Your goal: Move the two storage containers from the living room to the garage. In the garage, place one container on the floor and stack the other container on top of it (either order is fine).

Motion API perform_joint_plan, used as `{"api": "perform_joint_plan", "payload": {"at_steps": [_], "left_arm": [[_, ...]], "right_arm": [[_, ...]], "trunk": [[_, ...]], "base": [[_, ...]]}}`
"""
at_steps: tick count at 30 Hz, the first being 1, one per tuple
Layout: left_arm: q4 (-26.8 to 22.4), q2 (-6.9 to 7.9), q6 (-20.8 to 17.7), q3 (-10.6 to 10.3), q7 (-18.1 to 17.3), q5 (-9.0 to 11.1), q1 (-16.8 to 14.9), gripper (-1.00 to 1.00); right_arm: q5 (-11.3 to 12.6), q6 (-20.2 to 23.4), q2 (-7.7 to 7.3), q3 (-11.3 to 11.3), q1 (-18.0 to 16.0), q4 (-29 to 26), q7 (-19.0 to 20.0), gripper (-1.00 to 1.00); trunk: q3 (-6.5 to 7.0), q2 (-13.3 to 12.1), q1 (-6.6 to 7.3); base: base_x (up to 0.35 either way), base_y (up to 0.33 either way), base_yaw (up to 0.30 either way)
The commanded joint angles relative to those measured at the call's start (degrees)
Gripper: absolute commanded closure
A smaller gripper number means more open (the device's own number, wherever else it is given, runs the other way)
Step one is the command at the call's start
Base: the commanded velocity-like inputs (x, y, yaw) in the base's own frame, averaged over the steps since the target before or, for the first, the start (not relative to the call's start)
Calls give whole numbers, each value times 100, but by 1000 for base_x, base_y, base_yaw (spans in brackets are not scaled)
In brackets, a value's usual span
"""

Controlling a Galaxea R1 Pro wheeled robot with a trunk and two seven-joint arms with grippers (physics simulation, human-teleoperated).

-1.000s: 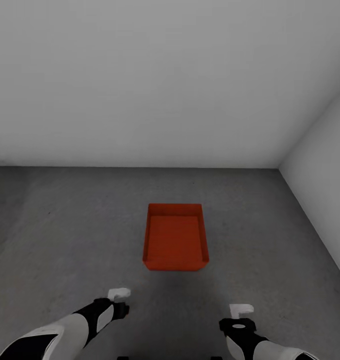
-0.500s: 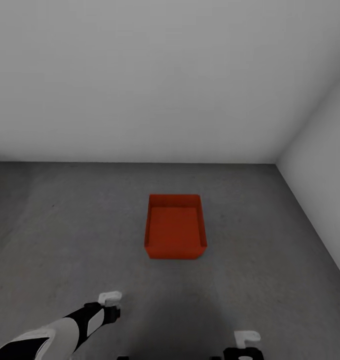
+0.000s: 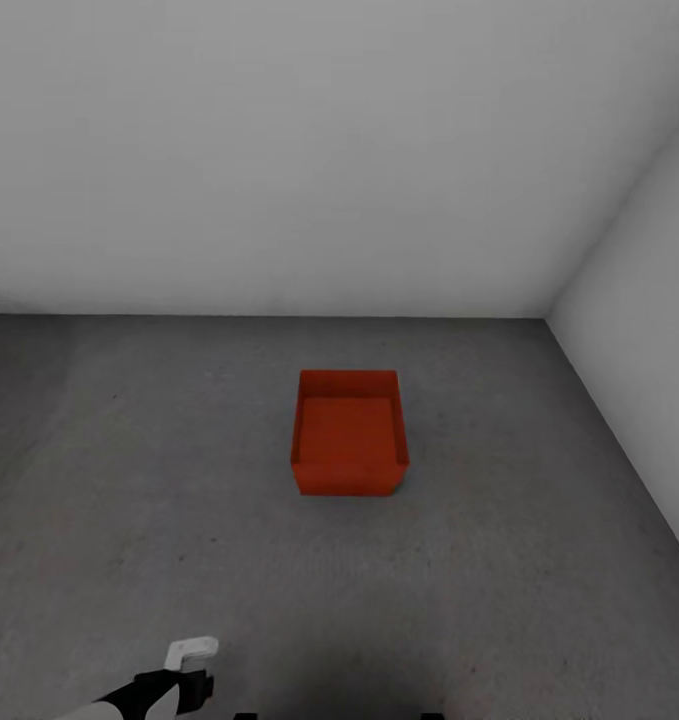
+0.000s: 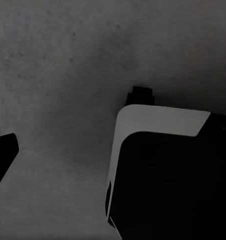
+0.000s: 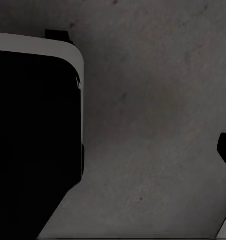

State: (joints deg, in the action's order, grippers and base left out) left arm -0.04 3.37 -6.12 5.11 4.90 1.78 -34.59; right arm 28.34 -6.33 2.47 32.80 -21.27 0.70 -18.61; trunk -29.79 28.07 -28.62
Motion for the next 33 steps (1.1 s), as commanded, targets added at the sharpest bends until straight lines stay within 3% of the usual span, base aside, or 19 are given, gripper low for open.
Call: {"api": "perform_joint_plan", "payload": {"at_steps": [1, 7, 15, 24, 33], "left_arm": [[1, -8, -10, 42, 11, 16, 3, -100], [4, -20, 19, 42, 11, 13, 42, -100], [4, -21, 20, 42, 11, 7, 425, -100], [3, -26, 23, 42, 11, 6, 462, -100], [4, -42, 23, 42, 11, 9, 462, -100]], "right_arm": [[61, -23, 4, 48, 1, 8, -10, -100], [112, -48, 36, 43, 17, 90, -12, -100], [119, -94, 28, 42, 83, 106, -11, -100], [73, -104, 43, 42, 408, 106, -5, -100], [110, -177, 38, 42, 526, 106, -2, -100]], "trunk": [[-6, 7, -2], [22, 7, -2], [92, 7, -2], [172, 7, -2], [253, 7, -2]], "base": [[-19, 0, 0], [-5, 0, 0], [0, 0, 0], [0, 0, 0], [0, 0, 0]]}}
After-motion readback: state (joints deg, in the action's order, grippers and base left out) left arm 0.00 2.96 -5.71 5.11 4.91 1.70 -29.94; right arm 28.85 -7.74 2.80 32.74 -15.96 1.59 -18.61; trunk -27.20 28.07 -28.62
